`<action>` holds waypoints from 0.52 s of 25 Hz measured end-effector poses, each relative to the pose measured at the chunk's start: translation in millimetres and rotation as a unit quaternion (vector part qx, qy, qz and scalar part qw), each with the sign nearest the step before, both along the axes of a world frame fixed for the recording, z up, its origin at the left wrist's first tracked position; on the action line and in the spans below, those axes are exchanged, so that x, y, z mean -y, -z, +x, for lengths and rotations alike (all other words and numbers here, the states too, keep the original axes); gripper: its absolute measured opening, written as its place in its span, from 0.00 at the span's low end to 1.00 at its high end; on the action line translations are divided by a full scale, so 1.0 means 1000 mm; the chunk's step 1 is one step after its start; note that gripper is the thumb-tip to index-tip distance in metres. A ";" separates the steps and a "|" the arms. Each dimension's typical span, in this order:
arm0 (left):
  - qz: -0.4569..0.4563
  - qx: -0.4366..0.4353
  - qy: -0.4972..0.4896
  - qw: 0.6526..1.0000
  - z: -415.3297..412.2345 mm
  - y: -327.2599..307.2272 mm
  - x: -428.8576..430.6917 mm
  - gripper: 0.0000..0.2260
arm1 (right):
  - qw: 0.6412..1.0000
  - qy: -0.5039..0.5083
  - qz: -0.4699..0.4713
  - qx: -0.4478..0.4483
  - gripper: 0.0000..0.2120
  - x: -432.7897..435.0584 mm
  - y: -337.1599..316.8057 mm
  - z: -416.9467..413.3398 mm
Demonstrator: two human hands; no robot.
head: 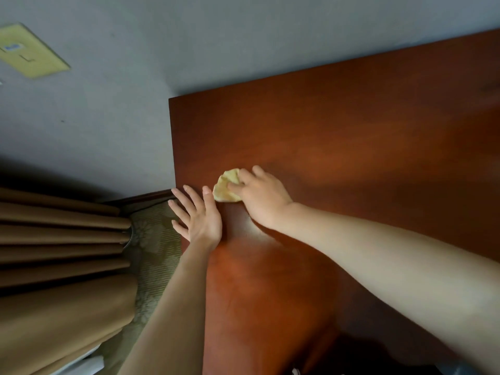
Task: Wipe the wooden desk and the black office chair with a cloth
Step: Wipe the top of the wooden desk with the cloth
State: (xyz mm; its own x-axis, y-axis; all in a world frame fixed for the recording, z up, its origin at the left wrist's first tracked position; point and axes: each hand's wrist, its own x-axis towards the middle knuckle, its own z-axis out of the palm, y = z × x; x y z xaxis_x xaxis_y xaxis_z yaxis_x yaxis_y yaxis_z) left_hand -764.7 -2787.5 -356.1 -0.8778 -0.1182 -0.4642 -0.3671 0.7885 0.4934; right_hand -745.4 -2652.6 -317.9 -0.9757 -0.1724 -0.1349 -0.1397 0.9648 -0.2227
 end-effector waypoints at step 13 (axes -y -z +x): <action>-0.106 -0.026 0.137 0.985 0.019 -0.016 -0.029 0.31 | 0.979 -0.177 -0.087 -0.054 0.13 -0.036 0.014 0.145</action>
